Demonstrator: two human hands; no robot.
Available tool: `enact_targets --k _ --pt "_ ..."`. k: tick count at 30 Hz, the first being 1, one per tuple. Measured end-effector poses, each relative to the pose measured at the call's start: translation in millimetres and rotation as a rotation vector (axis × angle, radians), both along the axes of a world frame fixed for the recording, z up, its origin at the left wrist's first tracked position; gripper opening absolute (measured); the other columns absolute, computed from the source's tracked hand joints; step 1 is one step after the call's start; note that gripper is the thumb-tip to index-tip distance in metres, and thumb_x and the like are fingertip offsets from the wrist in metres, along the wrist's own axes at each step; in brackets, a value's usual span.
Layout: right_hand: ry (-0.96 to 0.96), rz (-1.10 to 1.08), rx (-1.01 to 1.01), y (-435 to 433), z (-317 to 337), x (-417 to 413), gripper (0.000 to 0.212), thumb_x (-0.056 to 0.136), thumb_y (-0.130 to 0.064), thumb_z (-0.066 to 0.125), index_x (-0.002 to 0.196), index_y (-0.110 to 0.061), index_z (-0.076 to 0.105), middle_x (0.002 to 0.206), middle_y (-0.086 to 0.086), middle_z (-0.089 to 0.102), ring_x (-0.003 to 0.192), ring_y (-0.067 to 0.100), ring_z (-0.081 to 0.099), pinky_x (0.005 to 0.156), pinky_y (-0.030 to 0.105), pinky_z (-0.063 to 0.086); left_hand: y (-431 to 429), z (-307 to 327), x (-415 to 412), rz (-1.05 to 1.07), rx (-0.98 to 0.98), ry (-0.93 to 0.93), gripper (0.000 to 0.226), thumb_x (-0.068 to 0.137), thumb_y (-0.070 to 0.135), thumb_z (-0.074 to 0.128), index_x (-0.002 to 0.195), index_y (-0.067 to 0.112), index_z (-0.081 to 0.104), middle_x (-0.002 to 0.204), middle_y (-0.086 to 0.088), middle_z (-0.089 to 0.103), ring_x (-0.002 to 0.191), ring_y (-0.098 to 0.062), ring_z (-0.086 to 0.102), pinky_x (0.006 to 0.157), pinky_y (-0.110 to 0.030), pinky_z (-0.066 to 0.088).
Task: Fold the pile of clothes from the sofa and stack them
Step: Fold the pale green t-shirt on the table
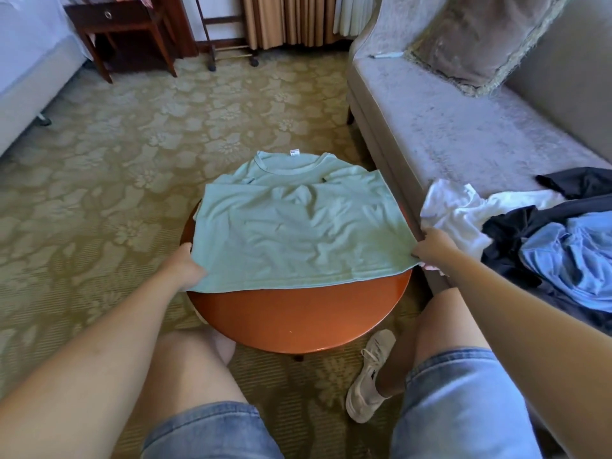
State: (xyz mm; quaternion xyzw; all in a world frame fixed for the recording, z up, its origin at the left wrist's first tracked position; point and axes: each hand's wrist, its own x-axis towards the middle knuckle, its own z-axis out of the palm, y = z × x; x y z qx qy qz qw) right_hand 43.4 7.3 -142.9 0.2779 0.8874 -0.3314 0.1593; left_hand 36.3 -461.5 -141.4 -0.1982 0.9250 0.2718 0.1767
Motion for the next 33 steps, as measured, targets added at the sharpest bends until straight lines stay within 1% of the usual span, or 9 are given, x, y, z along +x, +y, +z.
enact_targets --k 3,5,8,11,16,21,26,30,33 --pt "0.162 -0.004 -0.109 -5.6 20.6 20.5 0.062 0.089 -0.002 0.056 0.146 -0.009 0.033 0.108 0.017 0.056 0.065 0.029 0.058 0.056 0.035 0.050 12.4 24.0 15.5 0.058 0.093 0.051 0.074 0.087 0.012 0.066 0.150 0.018 0.027 0.127 -0.012 0.056 0.088 -0.032 0.064 0.060 -0.034 0.050" --pt "0.279 0.014 -0.202 -11.6 37.3 34.3 0.051 0.089 -0.001 0.057 0.138 -0.008 0.042 0.100 0.017 0.060 0.062 0.023 0.056 0.052 0.030 0.049 21.2 46.0 25.0 0.074 0.183 0.108 0.050 0.090 0.015 0.065 0.135 0.019 0.043 0.113 -0.016 0.062 0.068 -0.025 0.065 0.051 -0.029 0.047" --pt "0.411 0.043 -0.371 -23.4 69.6 58.1 0.020 0.093 0.000 0.054 0.110 -0.006 0.062 0.081 0.008 0.059 0.062 0.016 0.055 0.054 0.020 0.047 31.1 86.3 38.6 0.090 0.366 0.230 0.015 0.088 0.017 0.070 0.098 0.012 0.060 0.098 -0.015 0.066 0.063 -0.018 0.063 0.052 -0.025 0.049" --pt "0.470 0.054 -0.538 -32.6 95.7 82.3 0.028 0.094 0.003 0.052 0.076 -0.014 0.065 0.078 0.002 0.062 0.072 0.013 0.058 0.061 0.018 0.047 43.3 125.5 59.4 0.107 0.606 0.345 0.007 0.087 0.006 0.068 0.086 0.010 0.063 0.083 -0.011 0.062 0.057 -0.010 0.059 0.050 -0.014 0.049" --pt "0.435 0.092 -0.636 -35.6 118.1 118.0 0.025 0.091 0.005 0.054 0.082 -0.012 0.070 0.084 0.002 0.068 0.079 0.013 0.062 0.063 0.016 0.048 70.1 166.4 106.8 0.084 0.869 0.445 0.012 0.089 -0.004 0.060 0.089 0.006 0.065 0.080 -0.011 0.061 0.052 -0.004 0.058 0.055 -0.013 0.050" --pt "0.349 0.041 -0.764 -27.3 122.8 151.1 0.026 0.094 0.006 0.049 0.090 -0.010 0.068 0.079 0.000 0.063 0.069 0.008 0.056 0.058 0.016 0.044 89.3 173.2 143.4 0.076 0.967 0.417 0.025 0.086 -0.016 0.054 0.097 0.004 0.064 0.095 -0.013 0.068 0.074 -0.011 0.069 0.072 -0.017 0.057" --pt "0.405 -0.027 -0.974 -23.9 121.4 174.5 0.045 0.084 0.026 0.038 0.107 -0.004 0.062 0.082 0.011 0.067 0.066 0.011 0.068 0.058 0.015 0.052 99.3 166.8 152.9 0.035 0.889 0.482 0.038 0.085 -0.021 0.053 0.107 0.008 0.063 0.095 -0.006 0.070 0.080 -0.008 0.072 0.077 -0.016 0.056" --pt "0.570 0.033 -0.729 -28.4 116.2 185.1 0.031 0.085 0.015 0.057 0.092 -0.013 0.069 0.069 0.000 0.070 0.065 0.011 0.064 0.061 0.013 0.052 101.1 154.9 148.5 0.068 0.704 0.570 0.016 0.094 0.002 0.056 0.103 0.008 0.068 0.089 -0.003 0.070 0.070 -0.002 0.067 0.066 -0.014 0.053" --pt "0.645 0.105 -0.475 -25.2 111.8 192.9 0.023 0.090 -0.003 0.063 0.082 -0.021 0.073 0.077 0.001 0.066 0.063 -0.001 0.058 0.067 0.012 0.048 92.4 146.8 149.5 0.044 0.536 0.644 0.014 0.093 0.013 0.062 0.099 0.021 0.072 0.102 0.000 0.070 0.090 -0.008 0.064 0.082 -0.028 0.053"
